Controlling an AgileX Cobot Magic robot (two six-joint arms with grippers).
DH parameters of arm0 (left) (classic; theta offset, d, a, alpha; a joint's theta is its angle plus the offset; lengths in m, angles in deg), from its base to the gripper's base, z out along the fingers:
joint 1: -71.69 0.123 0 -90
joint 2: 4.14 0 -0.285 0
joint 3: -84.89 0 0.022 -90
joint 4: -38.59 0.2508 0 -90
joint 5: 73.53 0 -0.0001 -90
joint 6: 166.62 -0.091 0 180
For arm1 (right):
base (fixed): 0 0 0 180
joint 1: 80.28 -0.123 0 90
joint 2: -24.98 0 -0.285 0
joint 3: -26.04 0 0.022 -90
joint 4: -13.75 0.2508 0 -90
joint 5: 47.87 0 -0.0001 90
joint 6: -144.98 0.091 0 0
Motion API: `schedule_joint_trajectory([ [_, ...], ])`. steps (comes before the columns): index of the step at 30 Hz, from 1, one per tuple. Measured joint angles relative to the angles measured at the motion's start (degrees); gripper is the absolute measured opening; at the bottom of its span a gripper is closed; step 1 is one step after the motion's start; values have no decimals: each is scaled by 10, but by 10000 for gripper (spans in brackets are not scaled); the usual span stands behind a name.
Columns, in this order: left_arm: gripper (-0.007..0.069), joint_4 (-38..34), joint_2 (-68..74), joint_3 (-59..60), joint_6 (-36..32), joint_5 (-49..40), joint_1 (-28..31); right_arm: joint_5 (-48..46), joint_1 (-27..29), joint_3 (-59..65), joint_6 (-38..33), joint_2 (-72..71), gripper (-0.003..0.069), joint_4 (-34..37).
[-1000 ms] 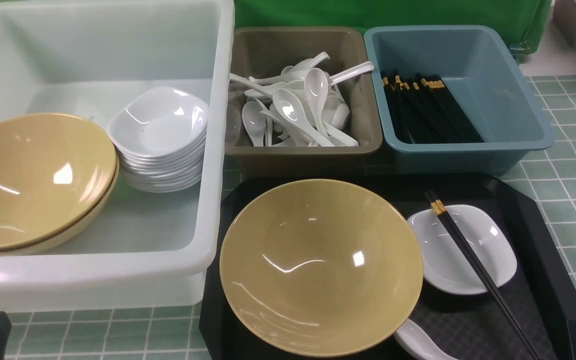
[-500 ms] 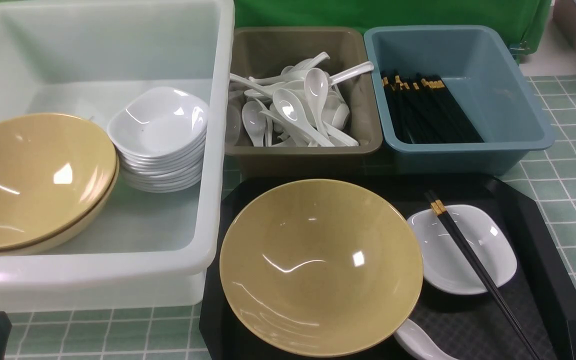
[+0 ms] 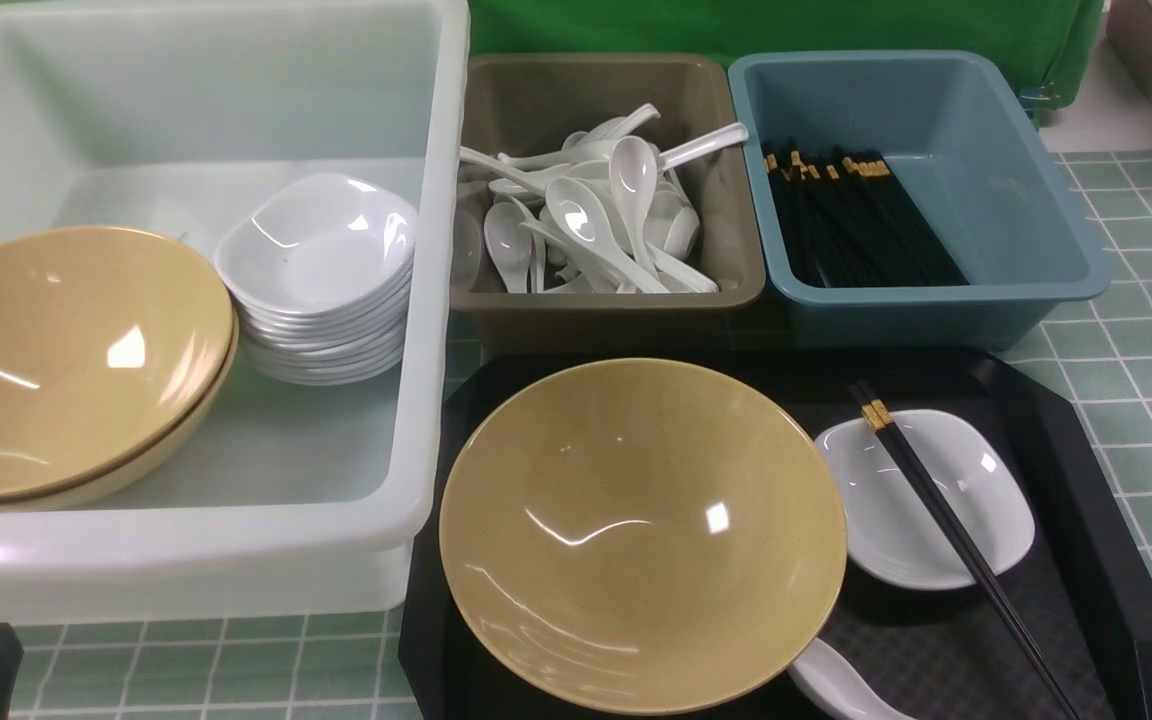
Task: On blue table put chopsticks spoon bowls plates into blue grey white boxes.
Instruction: 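Move the grippers toward the tableware on the black tray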
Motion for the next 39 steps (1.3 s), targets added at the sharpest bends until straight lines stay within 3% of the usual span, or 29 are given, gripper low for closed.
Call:
schedule_joint_trajectory([
  [7,1,26,0,0,0,20,0,0,0,0,0,0,237,0],
  [11,1,-69,0,0,52,44,0,0,0,0,64,0,237,26],
  [12,1,-162,0,0,107,60,0,0,0,0,130,0,237,62],
  [17,1,-413,0,0,235,78,0,0,0,0,456,0,237,175],
  [19,1,-463,0,0,247,77,0,-2,0,0,526,0,237,189],
  [21,1,-476,0,0,251,77,0,-2,0,0,535,0,237,190],
  [28,1,-515,0,0,251,79,0,-1,-1,0,413,0,237,191],
  [31,1,-515,0,-24,218,64,0,5,-9,-1,351,0,235,195],
  [34,1,-497,0,-83,128,54,0,-8,-24,-32,285,0,209,196],
  [39,1,-428,1,-179,-52,14,0,-51,-51,-140,126,43,83,195],
])
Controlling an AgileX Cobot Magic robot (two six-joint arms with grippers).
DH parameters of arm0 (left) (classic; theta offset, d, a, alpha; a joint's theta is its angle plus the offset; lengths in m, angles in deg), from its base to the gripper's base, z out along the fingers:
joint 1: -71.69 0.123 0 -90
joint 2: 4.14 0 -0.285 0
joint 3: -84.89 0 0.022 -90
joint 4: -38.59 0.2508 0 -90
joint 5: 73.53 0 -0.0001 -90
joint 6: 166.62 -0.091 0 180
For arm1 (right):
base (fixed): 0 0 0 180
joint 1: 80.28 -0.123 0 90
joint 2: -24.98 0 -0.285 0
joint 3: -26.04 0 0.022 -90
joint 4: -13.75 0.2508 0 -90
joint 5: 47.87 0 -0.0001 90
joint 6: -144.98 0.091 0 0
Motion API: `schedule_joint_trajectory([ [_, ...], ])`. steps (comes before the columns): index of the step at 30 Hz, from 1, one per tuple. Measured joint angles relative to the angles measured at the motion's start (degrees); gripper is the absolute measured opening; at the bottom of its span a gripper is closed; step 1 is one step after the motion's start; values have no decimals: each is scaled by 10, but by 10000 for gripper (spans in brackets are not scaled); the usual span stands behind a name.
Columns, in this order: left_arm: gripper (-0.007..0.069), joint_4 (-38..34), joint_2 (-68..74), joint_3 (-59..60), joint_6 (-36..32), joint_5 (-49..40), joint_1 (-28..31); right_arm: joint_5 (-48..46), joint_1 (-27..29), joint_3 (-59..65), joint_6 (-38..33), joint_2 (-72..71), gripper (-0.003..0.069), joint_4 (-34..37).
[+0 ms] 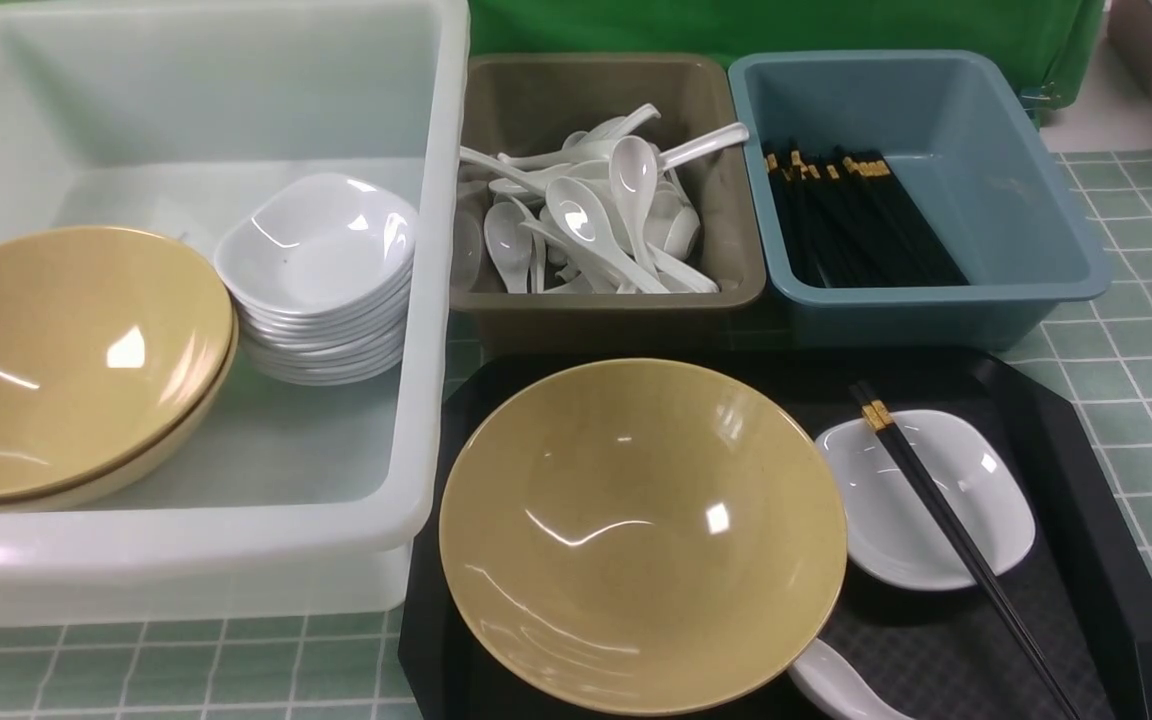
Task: On blue table put chopsticks spoon bowls plates into blue grey white boxes.
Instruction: 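Move the grippers toward the tableware on the black tray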
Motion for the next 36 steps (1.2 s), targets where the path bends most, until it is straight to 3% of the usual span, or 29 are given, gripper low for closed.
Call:
schedule_joint_trajectory([
  [3,1,69,50,-54,-54,-79,0,-65,-6,-94,-119,93,37,-10],
  [4,1,80,55,-61,-55,-91,0,-70,-6,-100,-127,100,37,-10],
  [5,1,120,101,-87,-54,-134,0,-104,-7,-148,-189,161,36,-15],
  [8,1,217,212,-166,-36,-250,0,-209,-7,-271,-286,294,36,-20],
  [13,1,297,330,-265,-33,-379,0,-318,-22,-381,-336,437,36,-23],
  [16,1,333,425,-345,-41,-468,-14,-371,-61,-443,-363,526,36,-28],
  [20,1,331,508,-409,-59,-485,-97,-387,-116,-472,-369,617,38,-55],
  [23,1,324,558,-438,-83,-481,-164,-384,-133,-475,-361,660,41,-77],
  [25,1,320,612,-473,-96,-467,-247,-373,-138,-475,-351,708,55,-92],
  [27,1,320,636,-483,-99,-458,-279,-363,-138,-475,-351,723,69,-95],
  [30,1,321,702,-510,-101,-437,-355,-329,-138,-475,-335,775,174,-101],
  [36,1,334,768,-515,-102,-435,-403,-297,-138,-475,-311,840,388,-121],
])
